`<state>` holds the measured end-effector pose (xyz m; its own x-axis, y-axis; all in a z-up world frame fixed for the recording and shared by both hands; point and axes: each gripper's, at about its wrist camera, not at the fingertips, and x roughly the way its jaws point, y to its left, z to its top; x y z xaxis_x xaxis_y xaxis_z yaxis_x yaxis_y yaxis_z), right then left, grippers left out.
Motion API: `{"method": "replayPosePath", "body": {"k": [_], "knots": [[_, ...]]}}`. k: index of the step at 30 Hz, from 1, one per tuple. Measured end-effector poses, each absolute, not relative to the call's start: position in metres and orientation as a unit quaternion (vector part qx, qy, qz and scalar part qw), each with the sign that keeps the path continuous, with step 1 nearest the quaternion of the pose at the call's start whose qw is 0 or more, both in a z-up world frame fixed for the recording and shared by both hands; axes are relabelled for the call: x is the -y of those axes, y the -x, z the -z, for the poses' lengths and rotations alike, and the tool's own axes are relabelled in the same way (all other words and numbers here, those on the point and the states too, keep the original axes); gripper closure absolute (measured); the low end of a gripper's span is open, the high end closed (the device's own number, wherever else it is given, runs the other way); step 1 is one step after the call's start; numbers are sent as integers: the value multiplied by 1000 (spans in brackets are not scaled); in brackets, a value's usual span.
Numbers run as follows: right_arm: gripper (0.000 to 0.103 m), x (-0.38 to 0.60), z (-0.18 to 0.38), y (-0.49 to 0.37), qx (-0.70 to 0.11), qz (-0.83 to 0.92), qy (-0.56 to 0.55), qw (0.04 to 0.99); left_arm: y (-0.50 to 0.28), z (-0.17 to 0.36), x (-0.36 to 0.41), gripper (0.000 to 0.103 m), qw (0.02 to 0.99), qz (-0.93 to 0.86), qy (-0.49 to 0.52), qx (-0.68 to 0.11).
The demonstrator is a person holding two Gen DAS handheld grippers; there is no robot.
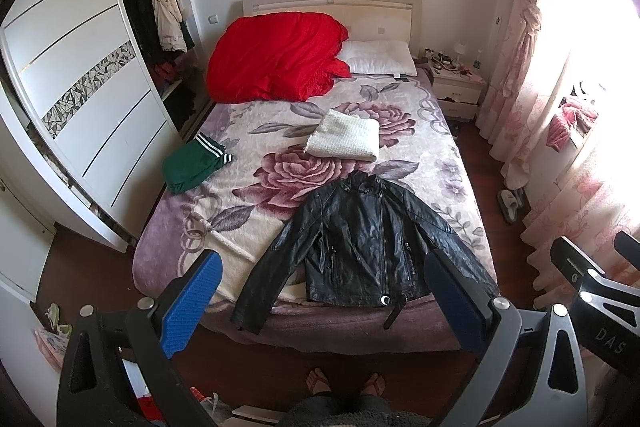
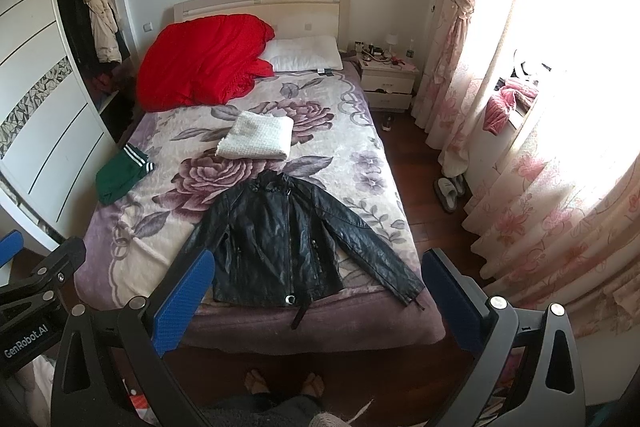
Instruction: Fold large clothes
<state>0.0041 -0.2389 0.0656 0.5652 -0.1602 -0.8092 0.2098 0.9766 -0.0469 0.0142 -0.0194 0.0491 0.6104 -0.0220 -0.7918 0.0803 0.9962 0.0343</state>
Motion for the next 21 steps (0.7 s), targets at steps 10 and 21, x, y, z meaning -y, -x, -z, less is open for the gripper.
{"method": "replayPosePath", "body": {"k": [10,21], "knots": [[0,243,-74,-7,-452,106,-26,885,-22,-60,19,0,898,30,-32,-438],[0,244,-73,-6,-450,106,-27,886,-25,-63,14,0,899,33,-29,-435]]}}
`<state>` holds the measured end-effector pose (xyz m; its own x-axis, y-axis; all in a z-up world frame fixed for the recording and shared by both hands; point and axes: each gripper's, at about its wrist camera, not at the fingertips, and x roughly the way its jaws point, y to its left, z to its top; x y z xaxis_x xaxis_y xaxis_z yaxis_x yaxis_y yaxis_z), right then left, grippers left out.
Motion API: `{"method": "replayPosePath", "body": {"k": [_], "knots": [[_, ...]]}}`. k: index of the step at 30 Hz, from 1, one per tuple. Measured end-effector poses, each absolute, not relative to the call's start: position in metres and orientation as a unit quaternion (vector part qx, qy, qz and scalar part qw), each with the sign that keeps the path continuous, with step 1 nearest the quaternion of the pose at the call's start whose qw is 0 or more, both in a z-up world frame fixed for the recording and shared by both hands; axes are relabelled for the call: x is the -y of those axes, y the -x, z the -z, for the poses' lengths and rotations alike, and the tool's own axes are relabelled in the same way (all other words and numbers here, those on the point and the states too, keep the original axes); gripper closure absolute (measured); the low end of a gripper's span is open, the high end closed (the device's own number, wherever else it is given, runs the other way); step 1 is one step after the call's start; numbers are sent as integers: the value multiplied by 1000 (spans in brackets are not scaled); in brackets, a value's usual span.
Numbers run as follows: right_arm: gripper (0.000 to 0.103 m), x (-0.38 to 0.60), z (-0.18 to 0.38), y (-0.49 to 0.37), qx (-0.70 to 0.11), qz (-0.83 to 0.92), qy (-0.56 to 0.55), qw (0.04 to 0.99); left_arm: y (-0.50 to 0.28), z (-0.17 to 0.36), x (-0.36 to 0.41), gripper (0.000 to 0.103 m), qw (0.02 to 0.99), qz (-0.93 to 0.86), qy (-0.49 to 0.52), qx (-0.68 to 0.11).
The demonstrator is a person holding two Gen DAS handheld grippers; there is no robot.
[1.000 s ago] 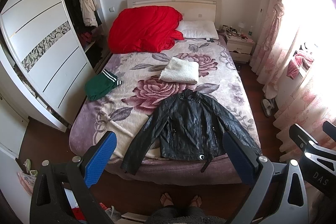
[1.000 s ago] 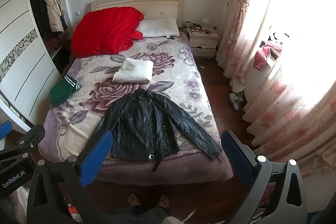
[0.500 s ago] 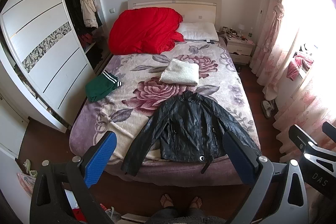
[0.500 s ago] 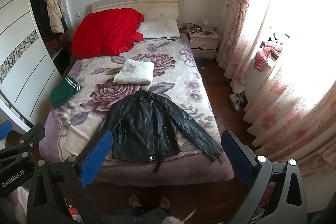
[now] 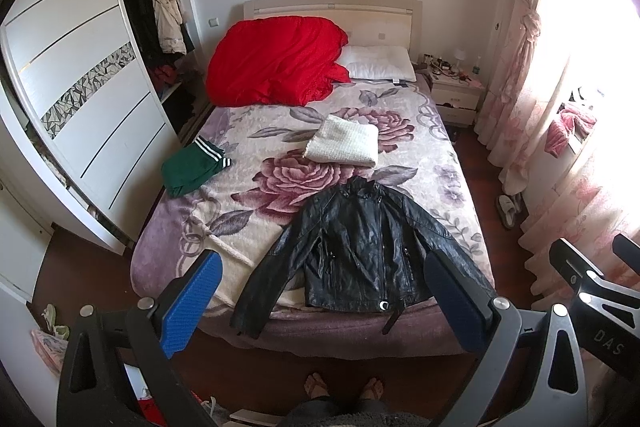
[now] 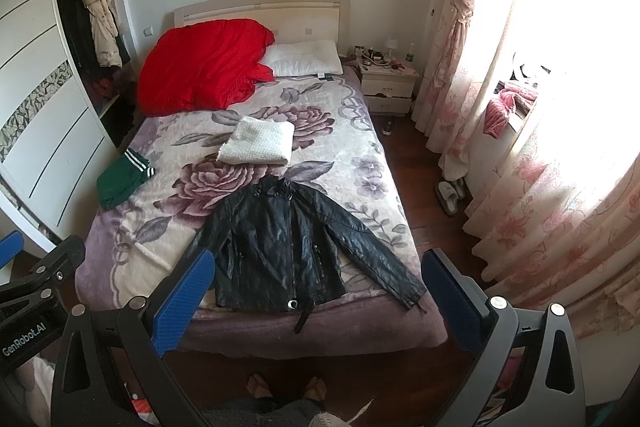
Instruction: Fold large clothes
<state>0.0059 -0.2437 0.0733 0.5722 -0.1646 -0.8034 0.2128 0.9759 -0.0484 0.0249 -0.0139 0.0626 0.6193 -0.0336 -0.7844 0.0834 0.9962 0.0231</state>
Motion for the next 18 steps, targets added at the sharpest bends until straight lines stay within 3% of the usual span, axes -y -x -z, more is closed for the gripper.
{"method": "replayPosePath", "body": {"k": [6,11,18], "knots": [[0,247,-97,-27,-452,111,-28,885,-40,-57,9,0,898,39,-24,-437],[0,260,-90,-60,-466,120,-60,875,-61,-22,3,0,909,26,-48,-414],[0,314,26,-100,-499,221,-90,833,-112,69,13,0,906,19,-96,-413]]}}
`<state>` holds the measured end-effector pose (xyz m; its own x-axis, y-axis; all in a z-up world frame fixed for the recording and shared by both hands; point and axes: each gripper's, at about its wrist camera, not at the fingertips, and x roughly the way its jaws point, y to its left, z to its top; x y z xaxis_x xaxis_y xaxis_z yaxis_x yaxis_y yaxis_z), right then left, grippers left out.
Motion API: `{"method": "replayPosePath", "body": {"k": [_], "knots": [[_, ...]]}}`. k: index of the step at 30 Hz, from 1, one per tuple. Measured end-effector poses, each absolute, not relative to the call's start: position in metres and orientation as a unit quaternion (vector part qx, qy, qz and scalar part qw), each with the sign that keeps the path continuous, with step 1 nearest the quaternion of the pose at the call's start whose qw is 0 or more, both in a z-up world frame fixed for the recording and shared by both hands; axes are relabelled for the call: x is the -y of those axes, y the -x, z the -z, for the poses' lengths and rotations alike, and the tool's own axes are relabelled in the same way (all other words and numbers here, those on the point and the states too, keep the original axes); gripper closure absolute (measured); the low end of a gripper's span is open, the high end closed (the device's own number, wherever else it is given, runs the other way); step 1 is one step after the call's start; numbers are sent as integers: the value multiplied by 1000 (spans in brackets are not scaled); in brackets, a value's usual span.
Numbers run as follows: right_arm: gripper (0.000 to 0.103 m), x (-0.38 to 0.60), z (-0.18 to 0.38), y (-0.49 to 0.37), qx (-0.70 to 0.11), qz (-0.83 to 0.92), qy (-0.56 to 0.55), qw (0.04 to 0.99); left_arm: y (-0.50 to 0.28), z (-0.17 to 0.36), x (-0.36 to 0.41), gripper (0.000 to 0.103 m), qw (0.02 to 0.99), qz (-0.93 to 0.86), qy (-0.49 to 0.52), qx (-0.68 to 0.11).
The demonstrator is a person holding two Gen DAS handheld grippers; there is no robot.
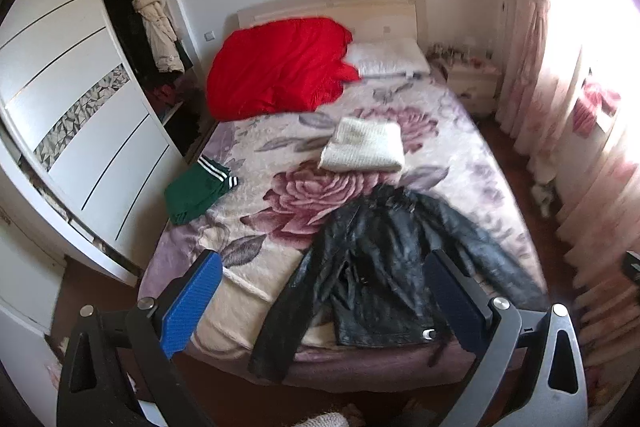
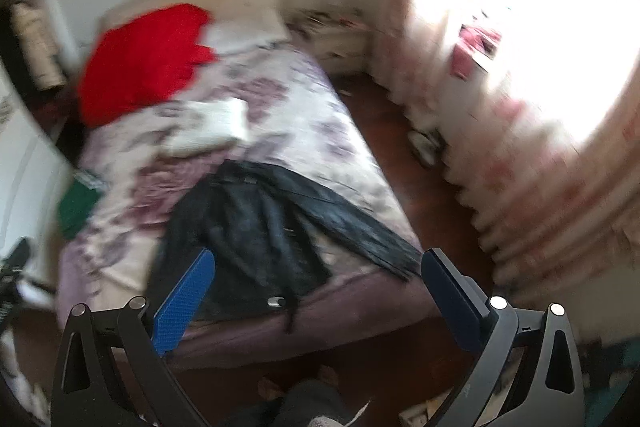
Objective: Fold large clothes
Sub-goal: 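Grasp the jacket's sleeve cuff with the right tool while the left tool hovers over the jacket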
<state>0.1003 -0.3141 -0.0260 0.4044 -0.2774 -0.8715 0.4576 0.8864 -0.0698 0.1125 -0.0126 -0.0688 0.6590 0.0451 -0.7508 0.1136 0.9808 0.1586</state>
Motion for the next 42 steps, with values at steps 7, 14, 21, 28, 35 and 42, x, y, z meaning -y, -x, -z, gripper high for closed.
{"method": "replayPosePath", "body": {"k": [7,14,21,28,35,42], "knots": [[0,438,185,-114,-561,318,-181,742,-168,179,43,0,877,9,-119,-465],[1,578,379,-107,-593,369,-295,652,-219,291,73,0,836,-38,-123,-533],[2,670,545,-61,-565,421,-413,577,-254,413,86,0,774,-85,-121,-616],[13,683,651,-24,-473,440,-543,536,-273,493,102,0,740,-106,-118,-653],[57,663,678,-35,-445,456,-509,579,-282,528,130,0,738,-84,-117,-659],[95,668,637,-27,-411,455,-470,636,-285,534,169,0,746,-30,-118,-655]]}}
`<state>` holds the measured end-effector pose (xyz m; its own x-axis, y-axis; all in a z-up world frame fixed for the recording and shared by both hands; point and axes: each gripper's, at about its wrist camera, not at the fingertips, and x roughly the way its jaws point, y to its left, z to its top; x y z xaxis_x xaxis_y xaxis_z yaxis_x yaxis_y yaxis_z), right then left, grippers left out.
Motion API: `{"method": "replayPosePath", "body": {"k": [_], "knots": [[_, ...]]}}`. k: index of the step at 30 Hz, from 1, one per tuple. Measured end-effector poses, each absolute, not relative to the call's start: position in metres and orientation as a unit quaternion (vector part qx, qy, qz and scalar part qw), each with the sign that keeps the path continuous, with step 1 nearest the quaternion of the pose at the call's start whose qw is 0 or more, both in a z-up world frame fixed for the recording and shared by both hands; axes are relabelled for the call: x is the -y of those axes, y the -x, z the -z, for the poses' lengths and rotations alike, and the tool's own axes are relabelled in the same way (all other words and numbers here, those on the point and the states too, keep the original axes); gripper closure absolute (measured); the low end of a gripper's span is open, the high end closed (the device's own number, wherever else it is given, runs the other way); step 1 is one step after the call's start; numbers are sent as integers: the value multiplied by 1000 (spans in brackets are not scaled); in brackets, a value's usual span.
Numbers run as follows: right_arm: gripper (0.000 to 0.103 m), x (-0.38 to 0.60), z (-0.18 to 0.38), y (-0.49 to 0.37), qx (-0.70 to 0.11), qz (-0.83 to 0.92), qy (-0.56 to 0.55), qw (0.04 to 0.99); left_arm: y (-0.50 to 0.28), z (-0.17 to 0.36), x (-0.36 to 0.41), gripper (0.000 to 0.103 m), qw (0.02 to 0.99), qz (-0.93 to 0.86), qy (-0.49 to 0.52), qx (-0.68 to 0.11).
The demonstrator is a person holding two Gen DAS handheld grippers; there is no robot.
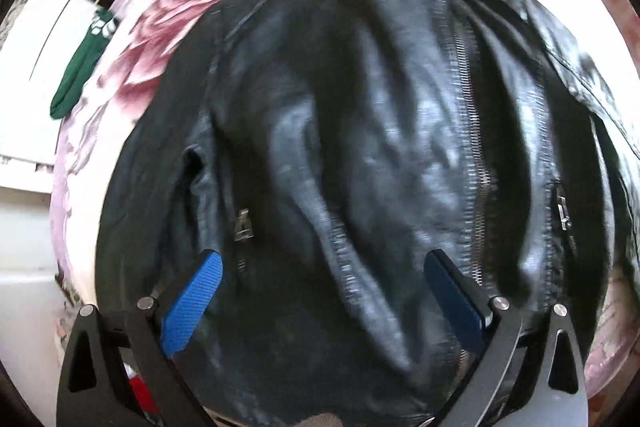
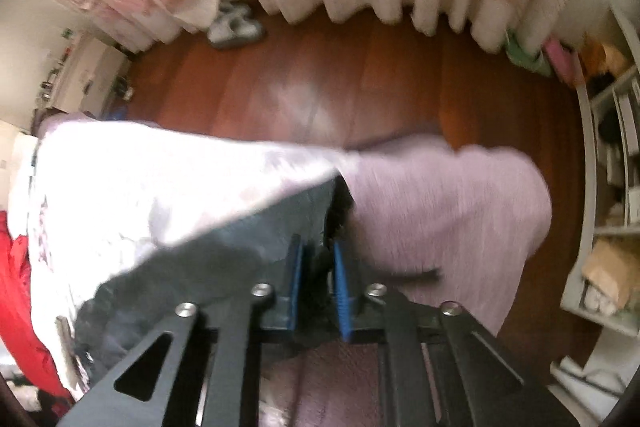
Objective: Fold large clothes
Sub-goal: 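Grasp the jacket's sleeve cuff with the right tool while the left tool hovers over the jacket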
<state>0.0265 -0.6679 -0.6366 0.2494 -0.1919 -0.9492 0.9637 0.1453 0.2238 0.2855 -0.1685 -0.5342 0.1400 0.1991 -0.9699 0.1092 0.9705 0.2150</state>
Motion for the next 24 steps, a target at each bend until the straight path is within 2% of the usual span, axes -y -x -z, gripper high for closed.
{"method": "replayPosePath", "body": {"k": [3,5,8,10,11,14,18,22,24], "knots": [[95,680,617,-38,-391,459,-456,654,-282,540,182,0,749,-12,-133,-648],[93,687,627,-46,-414,451,-463,640,-281,542,186,0,751,-8,-138,-646],[77,690,670,-32,-440,429,-546,570,-279,542,189,0,749,3,-134,-649],[53,691,686,-15,-412,414,-602,545,-279,543,190,0,749,8,-137,-648],[50,691,694,-2,-390,409,-627,536,-279,544,190,0,749,9,-139,-648],[45,677,719,25,-332,405,-681,512,-276,551,187,0,742,9,-139,-655],[45,677,740,27,-333,413,-687,498,-276,557,182,0,735,-2,-131,-665],[45,657,714,47,-316,436,-688,486,-274,556,181,0,736,-7,-130,-664],[39,651,701,52,-307,435,-690,490,-274,557,181,0,736,-7,-130,-665]]}}
